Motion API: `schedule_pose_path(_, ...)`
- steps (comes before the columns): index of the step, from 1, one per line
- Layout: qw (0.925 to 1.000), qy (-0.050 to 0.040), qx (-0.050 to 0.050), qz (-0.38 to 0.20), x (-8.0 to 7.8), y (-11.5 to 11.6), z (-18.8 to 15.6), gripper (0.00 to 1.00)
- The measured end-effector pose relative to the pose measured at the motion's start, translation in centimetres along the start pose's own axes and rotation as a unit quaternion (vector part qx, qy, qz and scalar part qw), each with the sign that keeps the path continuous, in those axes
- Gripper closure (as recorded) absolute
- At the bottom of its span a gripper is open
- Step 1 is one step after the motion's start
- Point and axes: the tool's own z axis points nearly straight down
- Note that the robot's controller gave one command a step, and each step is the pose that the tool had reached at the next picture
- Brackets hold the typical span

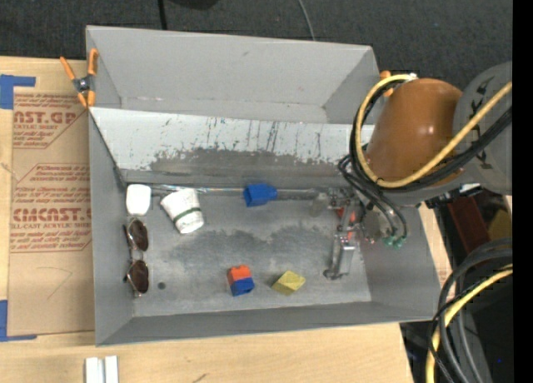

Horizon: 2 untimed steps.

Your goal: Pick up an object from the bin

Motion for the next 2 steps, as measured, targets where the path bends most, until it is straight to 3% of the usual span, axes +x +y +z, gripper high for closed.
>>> schedule_pose_path(1, 1.0000, -0.0040, 0.000, 0.000, -0.2, 0.0, -0.4, 0.00)
schedule_pose_path(2, 0.9999, -0.0066, 0.001, -0.014, 1.0, 1.6, 3.6, 0.00)
